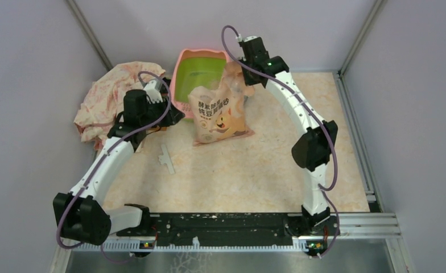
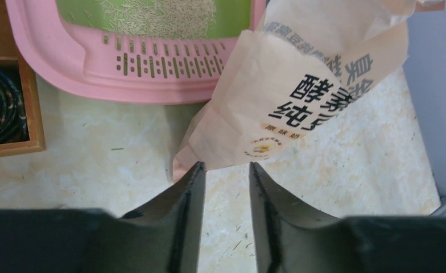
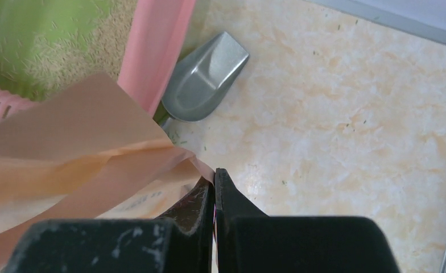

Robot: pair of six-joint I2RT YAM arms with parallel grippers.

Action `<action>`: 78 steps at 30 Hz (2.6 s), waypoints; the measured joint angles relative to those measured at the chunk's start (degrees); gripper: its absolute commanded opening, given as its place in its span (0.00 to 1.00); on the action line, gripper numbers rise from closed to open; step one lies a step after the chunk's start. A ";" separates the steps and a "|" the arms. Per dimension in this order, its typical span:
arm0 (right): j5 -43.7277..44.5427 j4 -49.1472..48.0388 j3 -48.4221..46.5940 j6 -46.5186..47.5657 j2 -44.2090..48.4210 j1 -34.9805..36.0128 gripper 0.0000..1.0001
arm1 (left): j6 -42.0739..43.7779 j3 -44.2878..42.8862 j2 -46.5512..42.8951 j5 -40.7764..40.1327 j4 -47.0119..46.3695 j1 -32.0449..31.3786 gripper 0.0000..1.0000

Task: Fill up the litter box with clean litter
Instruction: Adjust the cat litter bag at the center of the board.

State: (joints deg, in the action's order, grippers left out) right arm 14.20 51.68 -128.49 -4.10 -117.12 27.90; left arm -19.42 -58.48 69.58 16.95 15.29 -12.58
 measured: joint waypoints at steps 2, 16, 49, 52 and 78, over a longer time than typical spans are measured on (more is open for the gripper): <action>-0.15 -0.13 1.66 -0.22 -0.09 -0.28 0.02 | 0.48 1.44 -0.02 1.46 -1.86 0.00 0.30; -6.75 2.08 0.33 -4.00 -0.02 -1.09 0.26 | 10.29 4.13 3.67 5.84 -18.47 0.22 0.72; -19.76 4.17 0.57 -7.10 0.00 -7.54 0.21 | 10.45 7.28 14.69 28.06 -41.24 5.27 0.24; -20.35 4.17 0.57 -7.48 0.00 -7.54 0.20 | 10.54 7.26 13.60 26.91 -39.36 5.75 0.24; -24.02 4.09 13.81 -32.74 25.68 4.55 0.78 | 10.62 6.78 12.57 26.53 -35.76 6.36 0.25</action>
State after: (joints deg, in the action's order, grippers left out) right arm -9.82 55.77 -114.67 -36.84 -91.44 32.45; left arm -8.80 -51.70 82.15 43.48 -20.47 -6.22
